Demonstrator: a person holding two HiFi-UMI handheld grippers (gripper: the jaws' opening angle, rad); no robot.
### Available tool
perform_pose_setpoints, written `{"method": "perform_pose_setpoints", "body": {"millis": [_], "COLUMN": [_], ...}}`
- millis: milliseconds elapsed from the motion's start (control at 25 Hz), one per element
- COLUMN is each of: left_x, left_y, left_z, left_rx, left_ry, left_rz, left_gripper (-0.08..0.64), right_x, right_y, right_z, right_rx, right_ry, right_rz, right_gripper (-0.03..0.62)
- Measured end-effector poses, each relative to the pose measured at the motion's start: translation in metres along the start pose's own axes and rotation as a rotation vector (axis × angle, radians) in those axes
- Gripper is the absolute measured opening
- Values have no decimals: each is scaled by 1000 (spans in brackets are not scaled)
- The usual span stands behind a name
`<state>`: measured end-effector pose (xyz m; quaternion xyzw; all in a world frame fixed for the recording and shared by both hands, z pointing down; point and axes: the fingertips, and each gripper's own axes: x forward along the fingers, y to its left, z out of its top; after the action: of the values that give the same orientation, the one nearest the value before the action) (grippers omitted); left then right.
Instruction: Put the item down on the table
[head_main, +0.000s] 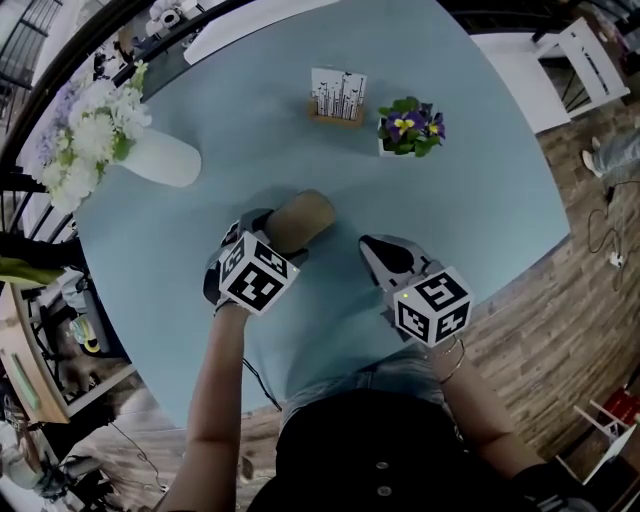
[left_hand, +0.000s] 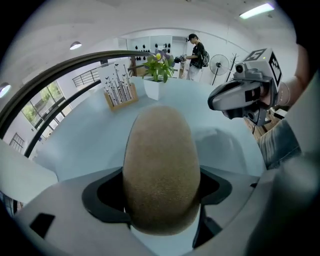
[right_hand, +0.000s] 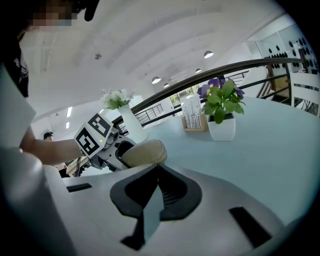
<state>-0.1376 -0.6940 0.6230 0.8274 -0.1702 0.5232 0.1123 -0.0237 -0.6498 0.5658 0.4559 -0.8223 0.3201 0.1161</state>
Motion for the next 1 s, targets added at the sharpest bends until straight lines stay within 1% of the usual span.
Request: {"method": "perform_pose_setpoints", "body": {"millis": [160,520,680,800,1000], "left_x": [6,12,14,13,9], "left_y": [-4,-8,-8,-8,-2], "left_z": [1,5,6,6,6], "left_rx": [25,31,42,40,2], "left_ry": [23,1,-35,-45,-67], "left_rz": [-41,-63,-54,-48,-1], "left_gripper": [397,397,399,399,400], "right_x": [2,3,1,0,-1], "right_y": [3,8,7,6,7], "right_z": [-2,-2,-2,-2,-3], "right_rx": [5,-2,-1,-2,-6], "right_ry": [-1,2,1,0,1], "right_rz": [9,23,21,18,17], "right_gripper": [8,8,8,8,8]}}
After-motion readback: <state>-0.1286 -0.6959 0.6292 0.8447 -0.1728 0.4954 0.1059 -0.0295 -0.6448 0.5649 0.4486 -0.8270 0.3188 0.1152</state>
